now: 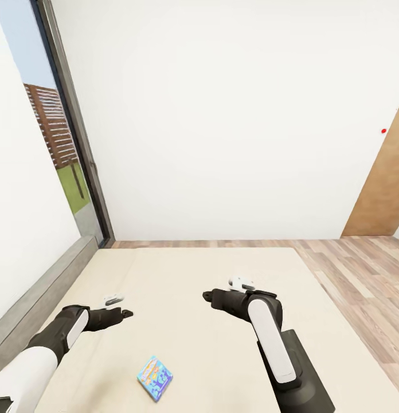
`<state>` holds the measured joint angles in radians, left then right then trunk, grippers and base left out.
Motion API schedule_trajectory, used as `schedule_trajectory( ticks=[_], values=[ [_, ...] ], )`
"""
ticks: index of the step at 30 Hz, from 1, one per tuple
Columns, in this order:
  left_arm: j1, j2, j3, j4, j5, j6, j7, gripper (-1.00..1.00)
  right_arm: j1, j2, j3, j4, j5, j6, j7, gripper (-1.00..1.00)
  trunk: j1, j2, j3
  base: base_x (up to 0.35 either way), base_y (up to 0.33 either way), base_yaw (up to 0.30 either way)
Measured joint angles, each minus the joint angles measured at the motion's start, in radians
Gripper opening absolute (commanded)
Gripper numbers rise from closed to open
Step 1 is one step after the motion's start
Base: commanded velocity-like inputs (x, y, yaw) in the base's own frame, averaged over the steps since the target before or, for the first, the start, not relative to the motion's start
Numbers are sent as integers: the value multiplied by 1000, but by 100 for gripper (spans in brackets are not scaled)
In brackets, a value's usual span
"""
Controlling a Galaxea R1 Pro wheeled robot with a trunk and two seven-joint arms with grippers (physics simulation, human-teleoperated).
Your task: Put all the toys in the child's room - the three board games (two on the bed and one on the table), the two jigsaw puzzles on the table, and the tennis ball on the table - inside the toy box on the table in the child's room.
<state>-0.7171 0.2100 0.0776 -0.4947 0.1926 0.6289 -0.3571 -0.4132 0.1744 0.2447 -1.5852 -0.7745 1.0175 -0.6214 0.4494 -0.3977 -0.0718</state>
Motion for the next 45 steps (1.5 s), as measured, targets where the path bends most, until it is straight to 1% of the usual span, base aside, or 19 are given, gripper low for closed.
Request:
schedule_trajectory(
  ticks=[8,32,45],
  values=[
    [0,-3,-1,0,0,0,0,100,0,0,-3,0,-1,-1,1,100,0,0,-2,0,0,66],
    [0,-5,-1,0,0,-1,0,100,0,0,-2,0,0,-1,1,100,0,0,-2,0,0,2],
    [0,-10,0,0,-2,-2,6,100,0,0,-4,0,-1,0,1,100,0,0,-19,0,0,0]
  ],
)
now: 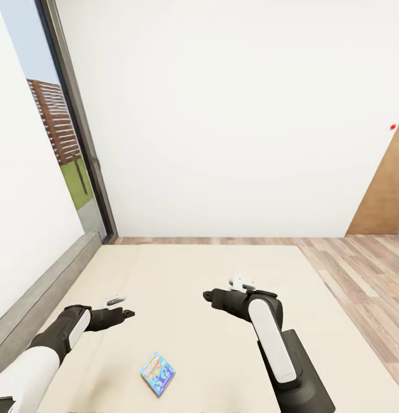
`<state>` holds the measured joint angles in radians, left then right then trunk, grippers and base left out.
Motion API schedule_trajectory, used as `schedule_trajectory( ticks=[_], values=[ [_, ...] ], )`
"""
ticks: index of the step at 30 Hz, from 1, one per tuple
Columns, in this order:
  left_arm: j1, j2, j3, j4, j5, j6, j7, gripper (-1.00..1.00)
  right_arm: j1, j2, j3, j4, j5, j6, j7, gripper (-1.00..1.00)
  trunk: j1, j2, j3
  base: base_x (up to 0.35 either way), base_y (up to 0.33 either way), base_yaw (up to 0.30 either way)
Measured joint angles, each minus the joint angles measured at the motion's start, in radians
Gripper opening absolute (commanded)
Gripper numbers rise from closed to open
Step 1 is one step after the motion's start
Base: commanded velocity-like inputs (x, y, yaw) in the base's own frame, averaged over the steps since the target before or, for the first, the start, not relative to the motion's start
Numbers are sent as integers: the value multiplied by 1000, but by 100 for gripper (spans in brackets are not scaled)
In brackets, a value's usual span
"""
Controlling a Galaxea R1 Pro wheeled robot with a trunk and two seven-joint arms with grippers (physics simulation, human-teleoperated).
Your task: Put all the toys in the child's room - the three board games (two on the bed and one on the table), the two jigsaw puzzles on the table, and the tennis ball on the table - inside the toy box on the table in the child's room.
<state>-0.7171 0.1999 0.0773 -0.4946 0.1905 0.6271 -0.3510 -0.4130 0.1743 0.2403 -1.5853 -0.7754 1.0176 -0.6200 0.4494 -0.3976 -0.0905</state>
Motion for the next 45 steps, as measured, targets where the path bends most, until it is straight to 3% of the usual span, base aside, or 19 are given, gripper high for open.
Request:
schedule_trajectory(
  ticks=[7,12,15,16,17,18,19,20,21,27,33,36,45],
  values=[
    [0,-1,1,0,-1,-2,3,100,-1,0,3,-1,-2,1,13,100,0,0,-11,0,0,0],
    [0,0,1,0,-1,-13,3,100,-1,0,-9,-1,-6,1,145,100,0,0,-20,0,0,0],
    [0,-1,1,0,-1,-30,3,100,-2,0,-30,-1,-8,1,269,100,0,0,-25,0,0,0],
    [0,-1,1,1,-1,-39,3,100,-2,-16,-50,-1,-8,-1,366,100,0,0,-26,0,0,0],
    [0,-1,1,1,-1,-43,3,100,-2,-26,-61,-1,-8,-2,421,100,0,0,-28,0,0,0],
    [0,-1,1,1,-1,-43,3,100,-2,-26,-62,-1,-8,-2,423,100,0,0,-30,0,0,0],
    [0,0,2,1,-1,-48,1,100,-2,-47,-86,-1,-9,-8,532,100,0,0,-31,0,0,0],
    [0,0,2,1,0,-49,0,100,-2,-59,-100,-2,-15,-12,588,100,0,0,-33,0,0,0],
    [0,1,3,1,0,-51,-2,100,-2,-80,-126,-2,-25,-17,686,100,0,0,-34,0,0,0],
    [-5,-7,6,-22,1,-54,-3,100,-1,-136,-217,-2,-25,-24,987,100,0,0,-44,0,0,0],
    [-21,-29,6,-63,1,-53,2,100,0,-147,-248,-1,-19,-23,1072,100,0,0,-54,0,0,0],
    [-24,-45,4,-78,-1,-53,3,100,0,-149,-252,-1,-16,-24,1086,100,0,0,-59,0,0,0],
    [-26,-59,3,-89,-6,-92,6,100,0,-150,-254,-1,-11,-25,1094,100,0,0,-74,0,0,0]
  ],
)
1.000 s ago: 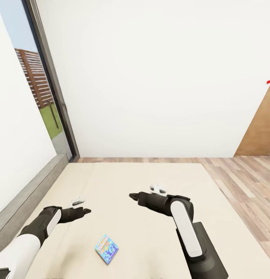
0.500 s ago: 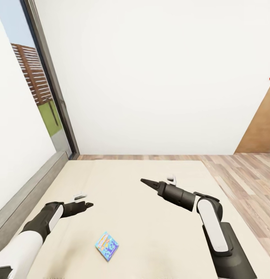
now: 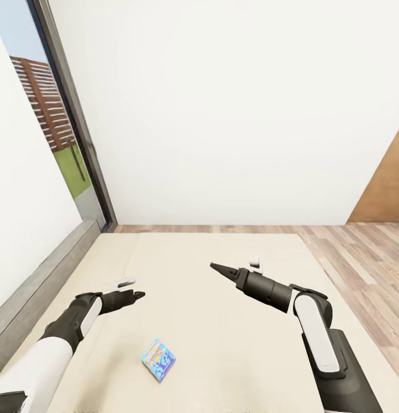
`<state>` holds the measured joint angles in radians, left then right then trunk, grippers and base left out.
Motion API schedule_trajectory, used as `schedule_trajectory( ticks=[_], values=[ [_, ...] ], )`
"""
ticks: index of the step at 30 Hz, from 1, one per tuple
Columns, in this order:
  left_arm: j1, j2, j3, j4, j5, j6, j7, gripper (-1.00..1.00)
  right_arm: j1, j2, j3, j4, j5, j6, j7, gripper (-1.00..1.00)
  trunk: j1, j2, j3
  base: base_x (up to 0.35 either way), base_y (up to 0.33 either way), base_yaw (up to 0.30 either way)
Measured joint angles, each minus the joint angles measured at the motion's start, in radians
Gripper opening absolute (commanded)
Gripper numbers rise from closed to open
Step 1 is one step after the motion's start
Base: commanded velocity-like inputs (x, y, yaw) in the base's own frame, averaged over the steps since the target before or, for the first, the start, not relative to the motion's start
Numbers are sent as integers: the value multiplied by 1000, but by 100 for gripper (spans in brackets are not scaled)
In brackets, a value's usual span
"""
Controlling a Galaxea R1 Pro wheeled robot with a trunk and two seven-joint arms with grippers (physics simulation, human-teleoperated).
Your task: Put all the toys in the child's room - the three board games (two on the bed and one on the table), the two jigsaw puzzles on the table, and the tennis ball on the table - inside the toy box on the table in the child's room.
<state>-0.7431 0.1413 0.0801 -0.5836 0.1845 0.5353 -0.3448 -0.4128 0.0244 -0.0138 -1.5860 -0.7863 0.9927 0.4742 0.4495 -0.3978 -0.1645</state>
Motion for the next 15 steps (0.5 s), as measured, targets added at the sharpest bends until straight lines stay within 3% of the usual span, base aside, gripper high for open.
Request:
schedule_trajectory(
  ticks=[8,15],
  values=[
    [0,-3,-22,5,-1,-25,0,100,30,-6,-6,9,2,-1,0,100,0,0,-13,0,0,0],
    [0,-1,-54,6,3,-29,-7,100,61,-43,-35,3,-3,0,2,100,0,0,-25,0,0,0]
  ],
)
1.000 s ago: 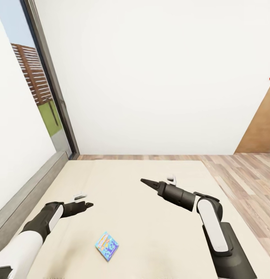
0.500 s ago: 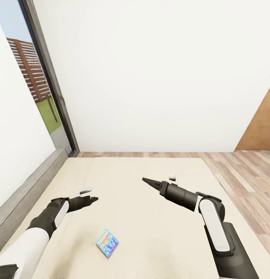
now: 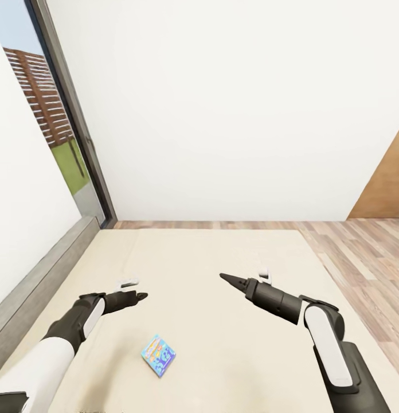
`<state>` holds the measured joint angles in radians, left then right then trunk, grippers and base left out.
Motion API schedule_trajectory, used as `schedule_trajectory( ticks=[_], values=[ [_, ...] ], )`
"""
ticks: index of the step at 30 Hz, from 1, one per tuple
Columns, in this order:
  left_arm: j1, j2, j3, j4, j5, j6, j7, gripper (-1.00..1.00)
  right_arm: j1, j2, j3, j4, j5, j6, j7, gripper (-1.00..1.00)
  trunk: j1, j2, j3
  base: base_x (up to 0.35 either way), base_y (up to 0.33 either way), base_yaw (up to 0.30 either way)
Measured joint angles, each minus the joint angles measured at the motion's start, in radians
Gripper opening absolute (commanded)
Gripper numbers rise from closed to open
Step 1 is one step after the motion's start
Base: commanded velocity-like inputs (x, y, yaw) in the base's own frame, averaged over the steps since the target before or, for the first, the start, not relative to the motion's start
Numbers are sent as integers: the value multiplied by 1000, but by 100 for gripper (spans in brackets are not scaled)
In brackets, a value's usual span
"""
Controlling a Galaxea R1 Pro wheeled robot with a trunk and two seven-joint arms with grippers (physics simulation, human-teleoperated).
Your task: Put all the toys in the child's room - the three board games (two on the bed and one on the table), the two jigsaw puzzles on the table, and the tennis ball on the table - inside the toy box on the table in the child's room.
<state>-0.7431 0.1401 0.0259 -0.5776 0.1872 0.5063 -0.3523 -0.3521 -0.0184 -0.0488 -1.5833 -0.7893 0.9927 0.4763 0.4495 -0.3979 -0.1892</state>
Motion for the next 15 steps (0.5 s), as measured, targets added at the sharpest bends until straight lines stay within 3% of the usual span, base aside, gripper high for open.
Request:
schedule_trajectory(
  ticks=[15],
  values=[
    [0,0,-3,0,3,-1,-5,100,5,-5,-4,-3,1,0,2,100,0,0,-25,0,0,0]
  ],
)
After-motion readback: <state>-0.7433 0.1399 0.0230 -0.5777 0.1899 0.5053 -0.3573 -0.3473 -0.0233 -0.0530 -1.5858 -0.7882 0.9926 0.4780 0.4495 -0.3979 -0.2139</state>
